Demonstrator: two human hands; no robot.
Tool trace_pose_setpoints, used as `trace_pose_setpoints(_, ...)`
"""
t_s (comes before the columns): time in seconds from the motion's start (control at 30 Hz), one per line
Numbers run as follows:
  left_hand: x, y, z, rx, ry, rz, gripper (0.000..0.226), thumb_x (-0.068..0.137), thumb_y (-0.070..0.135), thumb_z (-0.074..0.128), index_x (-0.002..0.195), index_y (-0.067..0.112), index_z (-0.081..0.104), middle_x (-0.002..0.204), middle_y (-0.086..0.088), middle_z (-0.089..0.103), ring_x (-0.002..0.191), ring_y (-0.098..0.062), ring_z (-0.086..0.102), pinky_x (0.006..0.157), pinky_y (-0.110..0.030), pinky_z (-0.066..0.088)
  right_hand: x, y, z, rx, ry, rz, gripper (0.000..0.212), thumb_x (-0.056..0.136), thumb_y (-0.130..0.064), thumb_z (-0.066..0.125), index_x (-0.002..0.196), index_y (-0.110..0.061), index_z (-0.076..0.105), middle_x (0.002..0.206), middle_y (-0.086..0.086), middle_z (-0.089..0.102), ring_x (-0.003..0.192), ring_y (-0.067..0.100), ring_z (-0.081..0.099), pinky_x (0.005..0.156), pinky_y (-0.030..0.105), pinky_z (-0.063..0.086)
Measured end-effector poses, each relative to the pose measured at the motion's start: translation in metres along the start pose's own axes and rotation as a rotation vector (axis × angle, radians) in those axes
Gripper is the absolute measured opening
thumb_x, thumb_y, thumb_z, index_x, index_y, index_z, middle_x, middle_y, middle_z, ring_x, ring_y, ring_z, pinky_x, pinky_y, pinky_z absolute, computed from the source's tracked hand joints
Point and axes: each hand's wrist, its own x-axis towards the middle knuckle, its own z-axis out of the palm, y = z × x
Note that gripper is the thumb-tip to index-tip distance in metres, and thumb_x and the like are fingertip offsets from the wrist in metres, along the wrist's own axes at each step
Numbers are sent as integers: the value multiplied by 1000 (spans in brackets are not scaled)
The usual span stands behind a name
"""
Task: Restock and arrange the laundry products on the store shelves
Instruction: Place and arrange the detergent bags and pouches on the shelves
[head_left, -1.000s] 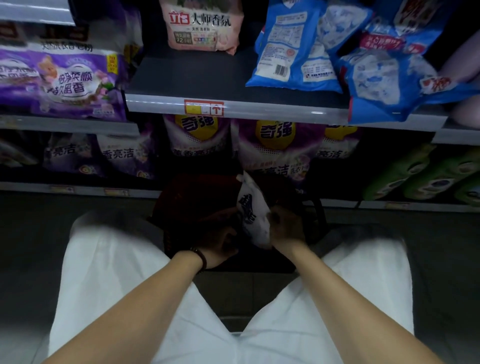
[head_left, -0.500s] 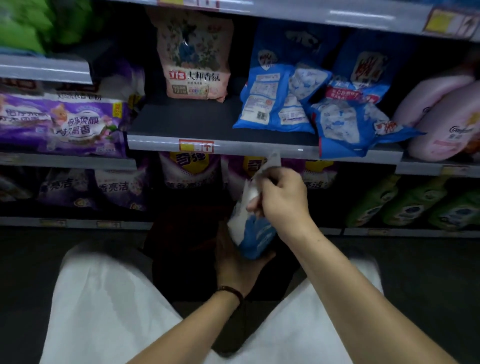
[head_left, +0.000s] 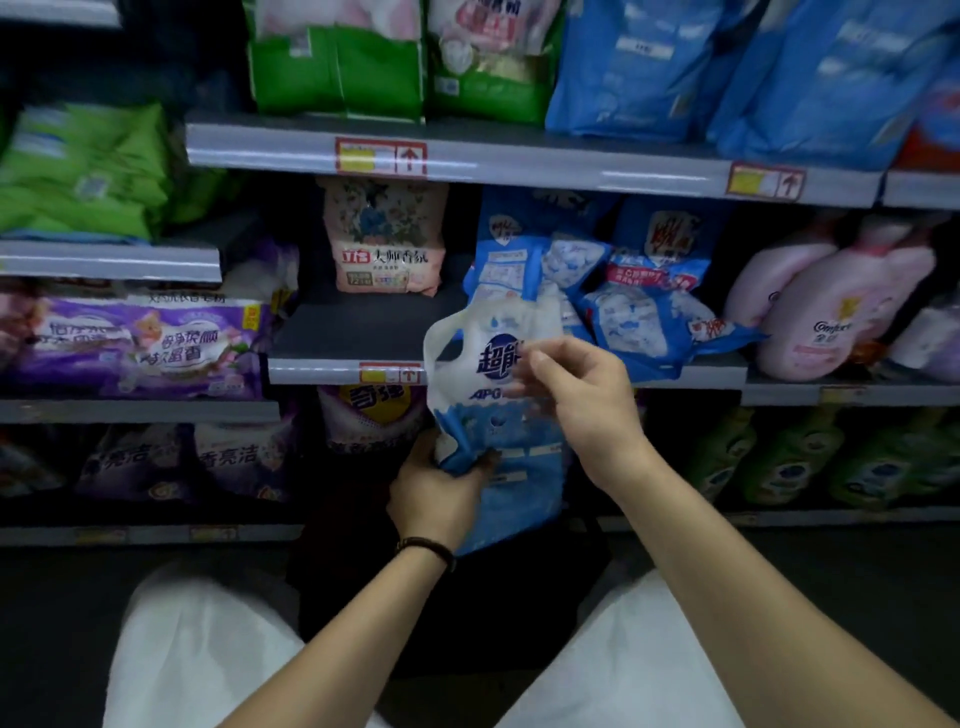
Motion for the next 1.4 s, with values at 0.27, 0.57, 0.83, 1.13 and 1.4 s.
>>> trace_pose_setpoints(0.27, 12, 69, -28, -249, -143, 87, 40, 67, 34, 98, 100, 24, 78, 94, 14, 81, 89, -5, 78, 89, -37, 63, 11, 38, -86, -154, 54, 81, 105, 43, -68, 99, 132, -37, 52, 133, -3, 68, 124, 17, 66, 109, 49, 53)
trace_pose_setpoints(0.57, 22, 185, -56, -463, -285, 168, 33, 75, 15, 93, 104, 17, 78, 95, 4, 83, 87, -17, 80, 68, -25, 62, 31, -29, -90, -38, -107, -117, 83, 52, -12, 105, 124, -22, 65, 117, 2, 79, 107, 23, 77, 85, 37, 63)
trace_pose_setpoints(0.83, 45, 244, -63, -411, -467, 530, 94, 58, 7, 101, 139, 23, 57, 128, -1, 75, 117, -21, 73, 94, -38, 61, 74, -102, -101, 257, 83, -250, 67, 53, -21, 100, 114, -10, 73, 109, 17, 80, 99, 42, 77, 86, 58, 62)
trace_pose_setpoints(1.13, 118, 339, -32, -310, -567, 668, 93, 64, 4, 96, 142, 26, 51, 129, 1, 74, 115, -21, 74, 94, -46, 62, 152, -166, -122, 201, 184, -374, 52, 69, -9, 97, 113, -10, 71, 104, 9, 81, 92, 29, 79, 75, 42, 65)
trace_pose_setpoints(1.4, 210, 405, 35, -174, -505, 774, 116, 51, 32, 106, 148, 33, 42, 135, 10, 69, 119, -11, 70, 102, -42, 58, 252, -195, -149, 98, 209, -405, 44, 82, -15, 90, 113, -31, 64, 109, -6, 78, 96, 19, 78, 87, 40, 64)
